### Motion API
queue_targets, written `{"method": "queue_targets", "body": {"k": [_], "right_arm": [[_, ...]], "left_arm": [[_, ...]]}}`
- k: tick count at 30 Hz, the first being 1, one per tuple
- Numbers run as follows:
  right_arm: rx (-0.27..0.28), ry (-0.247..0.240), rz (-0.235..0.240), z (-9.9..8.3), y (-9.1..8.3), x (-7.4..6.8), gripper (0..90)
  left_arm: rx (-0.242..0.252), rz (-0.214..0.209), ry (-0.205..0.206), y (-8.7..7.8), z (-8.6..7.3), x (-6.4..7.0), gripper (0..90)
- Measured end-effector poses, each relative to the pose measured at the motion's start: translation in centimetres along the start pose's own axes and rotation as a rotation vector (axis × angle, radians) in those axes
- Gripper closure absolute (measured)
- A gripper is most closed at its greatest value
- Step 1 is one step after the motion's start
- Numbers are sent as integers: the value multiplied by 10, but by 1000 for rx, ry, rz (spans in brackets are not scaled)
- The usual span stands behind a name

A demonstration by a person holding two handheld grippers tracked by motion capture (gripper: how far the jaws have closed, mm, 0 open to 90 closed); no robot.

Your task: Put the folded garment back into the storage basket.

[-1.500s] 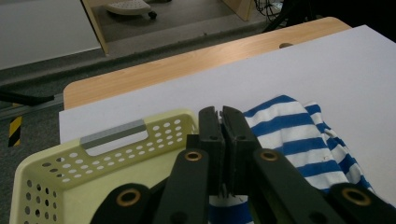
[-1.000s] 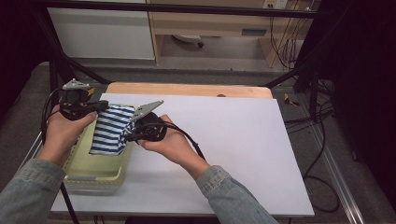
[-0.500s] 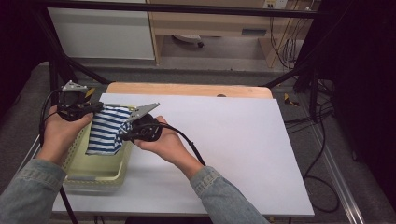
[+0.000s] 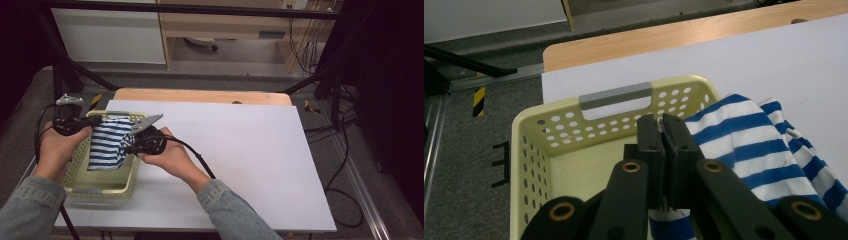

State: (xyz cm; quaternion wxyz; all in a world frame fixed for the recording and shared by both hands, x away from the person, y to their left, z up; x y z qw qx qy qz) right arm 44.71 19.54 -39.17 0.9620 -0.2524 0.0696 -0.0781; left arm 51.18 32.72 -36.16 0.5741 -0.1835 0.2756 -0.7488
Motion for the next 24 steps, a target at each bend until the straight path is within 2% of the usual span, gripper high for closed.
{"method": "queue_targets", "body": {"k": [13,24], "right_arm": [[-27,-6,11,-3,19,-5,864],[-41,4,12,-8,26,-3,863]], "left_arm": [[-13,11,12,1,-7,-4,870],[-28,14,8,3,-13,-8,870]]}}
Point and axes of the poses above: each handheld gripper's, and its own axes: y roughly forward along the jaws, z roughly out of its top, x roughly to its right, the point moved 10 cm from there along y, roughly forward along the jaws, and after that the axes turned 4 degrees about z, right-handed, at the moved point
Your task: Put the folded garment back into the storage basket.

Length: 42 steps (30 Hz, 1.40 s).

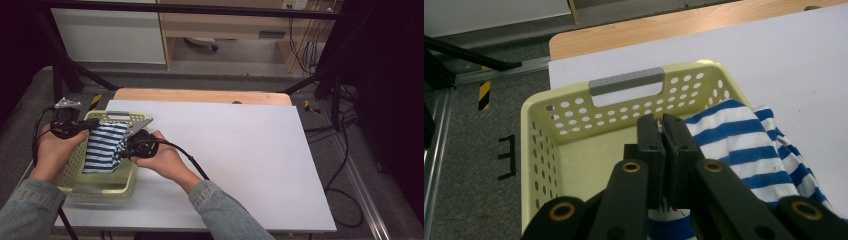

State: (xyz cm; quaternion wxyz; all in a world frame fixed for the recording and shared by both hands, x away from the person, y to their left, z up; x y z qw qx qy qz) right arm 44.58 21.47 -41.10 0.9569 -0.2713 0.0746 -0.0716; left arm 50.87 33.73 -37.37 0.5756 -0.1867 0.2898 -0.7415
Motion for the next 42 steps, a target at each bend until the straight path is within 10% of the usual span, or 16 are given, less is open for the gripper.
{"method": "queue_targets", "body": {"k": [34,42], "right_arm": [[-26,29,-4,-10,20,11,839],[-4,74,-55,-8,-5,13,413]], "left_arm": [[29,-19,-2,12,-7,-10,855],[86,15,-50,10,0,-5,403]]}}
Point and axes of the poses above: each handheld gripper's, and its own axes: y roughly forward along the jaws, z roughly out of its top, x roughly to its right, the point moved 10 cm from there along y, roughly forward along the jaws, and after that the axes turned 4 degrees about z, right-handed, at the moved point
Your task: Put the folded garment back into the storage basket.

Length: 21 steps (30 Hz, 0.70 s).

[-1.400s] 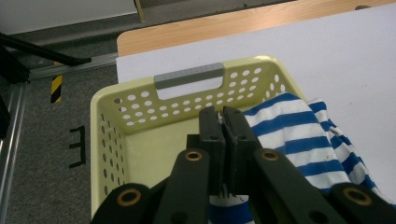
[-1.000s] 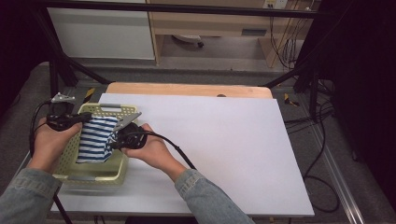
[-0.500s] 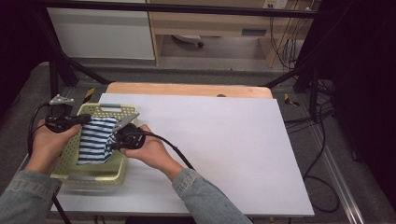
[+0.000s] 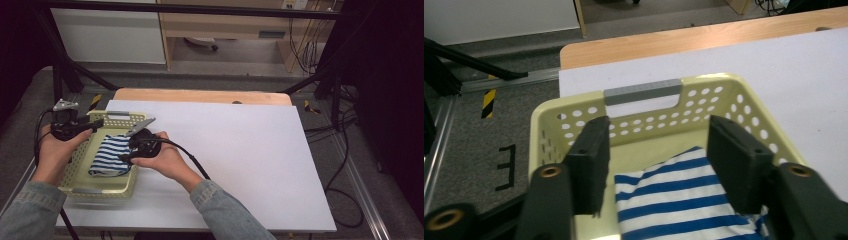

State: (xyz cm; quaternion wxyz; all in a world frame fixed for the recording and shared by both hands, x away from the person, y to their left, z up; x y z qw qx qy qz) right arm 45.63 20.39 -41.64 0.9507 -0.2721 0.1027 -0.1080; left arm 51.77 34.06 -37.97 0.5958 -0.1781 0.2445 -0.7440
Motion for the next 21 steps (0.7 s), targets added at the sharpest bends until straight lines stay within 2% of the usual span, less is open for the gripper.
{"method": "queue_targets", "body": {"k": [5,7,9,11,15,19,21], "right_arm": [[39,11,-60,-2,-41,2,285],[44,18,-78,-6,-58,3,235],[57,20,-105,-10,-75,7,193],[69,32,-130,-13,-91,11,163],[97,35,-179,-17,-119,19,109],[113,23,-230,-19,-140,28,77],[117,26,-260,-20,-148,33,63]], "left_arm": [[33,-19,54,-18,2,34,291],[39,-37,68,-24,1,51,264],[62,-37,83,-29,-1,65,239],[61,-55,99,-32,-7,80,213],[96,-89,80,-40,-16,105,160],[142,-124,12,-51,-29,124,146],[146,-143,18,-54,-35,133,135]]}}
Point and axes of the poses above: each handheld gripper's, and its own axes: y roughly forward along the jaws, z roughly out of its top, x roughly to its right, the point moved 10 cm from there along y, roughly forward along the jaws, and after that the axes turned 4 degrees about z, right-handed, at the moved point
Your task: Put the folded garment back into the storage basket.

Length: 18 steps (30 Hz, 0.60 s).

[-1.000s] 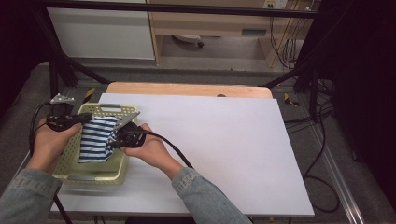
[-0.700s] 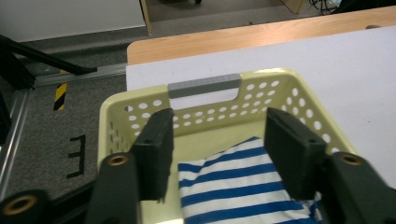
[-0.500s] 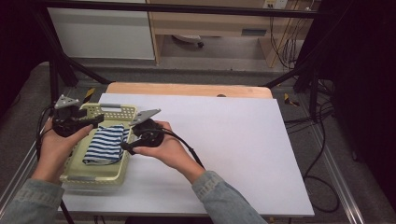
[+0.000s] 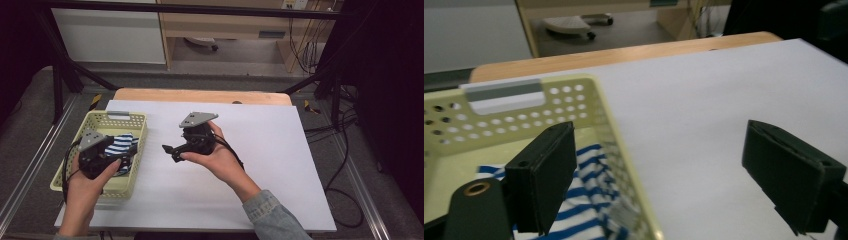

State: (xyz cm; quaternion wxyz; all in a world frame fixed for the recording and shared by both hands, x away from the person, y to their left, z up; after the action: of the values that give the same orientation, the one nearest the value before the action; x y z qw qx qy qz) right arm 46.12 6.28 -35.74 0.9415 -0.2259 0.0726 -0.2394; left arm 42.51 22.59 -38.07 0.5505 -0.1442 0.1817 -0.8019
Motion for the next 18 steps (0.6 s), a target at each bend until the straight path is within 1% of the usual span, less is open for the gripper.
{"method": "queue_targets", "body": {"k": [1,2,4,6,8,9,10,12,13,15,17,18], "right_arm": [[4,-4,-12,1,-3,3,56],[14,2,-24,1,-6,6,50],[28,7,-38,1,-12,11,34],[25,5,-54,-2,-17,17,24],[24,-15,-69,-5,-21,22,20],[28,-13,-77,-7,-23,24,20],[30,-5,-85,-8,-25,26,20],[33,-2,-94,-11,-28,30,18],[39,-2,-103,-12,-30,32,18],[38,4,-118,-17,-34,37,23],[30,6,-132,-23,-38,40,23],[32,1,-140,-25,-41,42,22]], "left_arm": [[-4,-8,22,-1,-1,4,130],[4,-18,37,-2,0,8,130],[31,-31,46,-4,0,15,128],[31,-48,54,-3,-3,20,110],[32,-50,59,-2,-8,23,107],[28,-51,65,-2,-12,24,105],[27,-52,57,-2,-15,24,100],[29,-59,24,-2,-22,23,102],[27,-60,14,-2,-25,22,120],[23,-63,4,-1,-29,22,131],[21,-88,-15,0,-32,24,97],[19,-97,-12,1,-34,24,73]]}}
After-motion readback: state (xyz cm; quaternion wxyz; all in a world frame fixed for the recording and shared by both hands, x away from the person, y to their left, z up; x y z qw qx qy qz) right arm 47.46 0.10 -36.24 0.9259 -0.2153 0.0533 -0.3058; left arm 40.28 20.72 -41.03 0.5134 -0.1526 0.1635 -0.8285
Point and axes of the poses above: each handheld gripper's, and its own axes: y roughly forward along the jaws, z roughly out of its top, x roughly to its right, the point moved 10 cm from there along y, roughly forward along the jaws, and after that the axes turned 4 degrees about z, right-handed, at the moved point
